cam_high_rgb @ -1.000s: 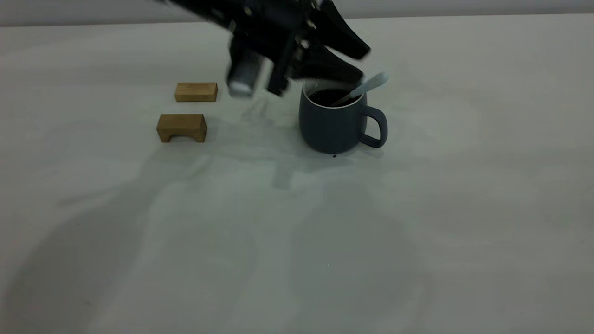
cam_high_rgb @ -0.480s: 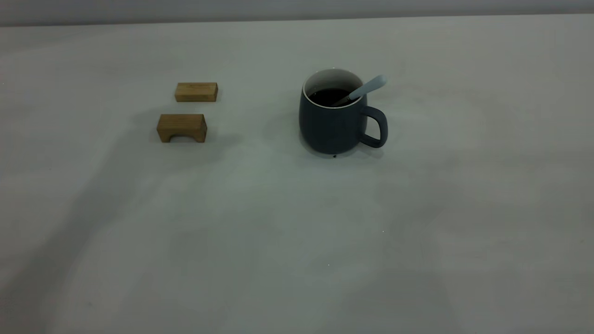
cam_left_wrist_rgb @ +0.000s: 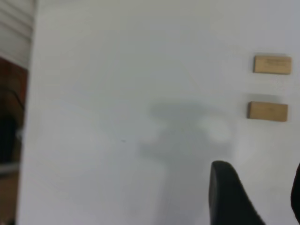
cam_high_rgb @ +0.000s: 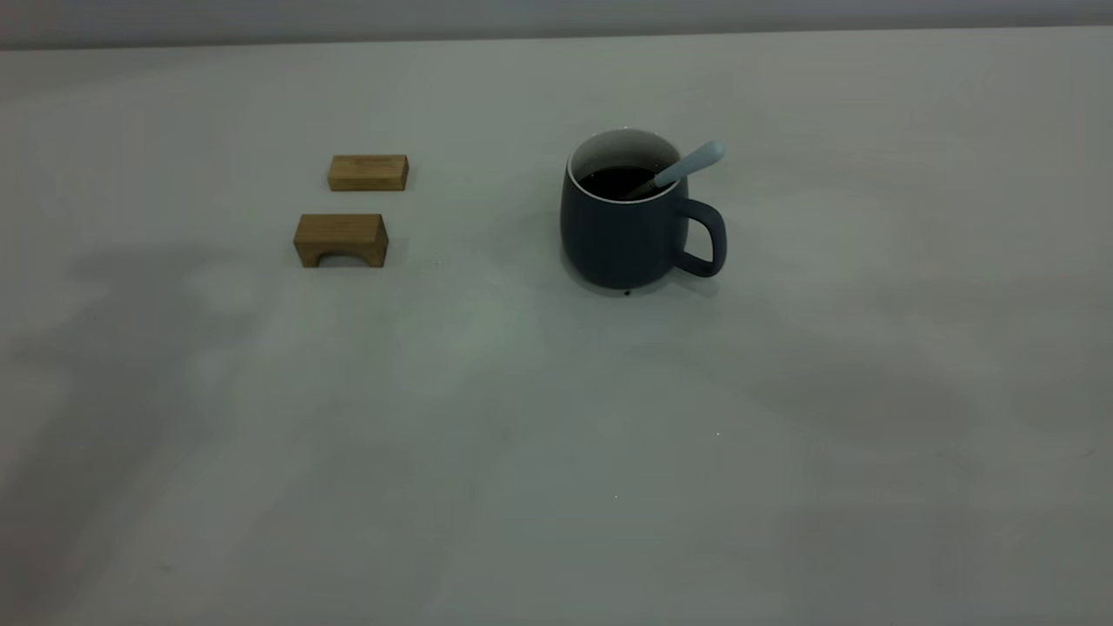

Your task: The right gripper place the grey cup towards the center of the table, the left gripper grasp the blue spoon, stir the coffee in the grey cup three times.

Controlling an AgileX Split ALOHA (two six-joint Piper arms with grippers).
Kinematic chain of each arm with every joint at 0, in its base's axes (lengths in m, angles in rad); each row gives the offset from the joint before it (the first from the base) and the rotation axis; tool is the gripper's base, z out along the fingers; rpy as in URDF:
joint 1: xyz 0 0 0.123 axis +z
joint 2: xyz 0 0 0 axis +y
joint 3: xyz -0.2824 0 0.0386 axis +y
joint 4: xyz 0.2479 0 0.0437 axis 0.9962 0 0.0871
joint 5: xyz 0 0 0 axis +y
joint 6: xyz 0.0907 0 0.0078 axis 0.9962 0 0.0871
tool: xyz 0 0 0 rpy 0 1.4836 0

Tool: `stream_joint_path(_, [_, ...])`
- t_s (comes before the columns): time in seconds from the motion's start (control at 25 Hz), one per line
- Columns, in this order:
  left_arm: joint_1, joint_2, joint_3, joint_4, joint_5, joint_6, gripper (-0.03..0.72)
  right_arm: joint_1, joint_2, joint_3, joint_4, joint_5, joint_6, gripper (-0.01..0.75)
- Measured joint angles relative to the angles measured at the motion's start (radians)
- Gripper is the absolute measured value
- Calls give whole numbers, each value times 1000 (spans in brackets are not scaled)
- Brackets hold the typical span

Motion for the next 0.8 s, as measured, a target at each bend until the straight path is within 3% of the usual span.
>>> stream_joint_path(0.16, [0, -178, 138, -9, 0, 100, 400, 0, 0, 0, 0, 0, 0, 239])
stream_joint_path(0.52, [4, -672, 622, -66, 0, 105, 400, 0, 0, 0, 0, 0, -1, 239])
stream_joint_path(0.8, [154, -992, 964, -233, -5, 266, 400, 0, 0, 0, 0, 0, -1, 239])
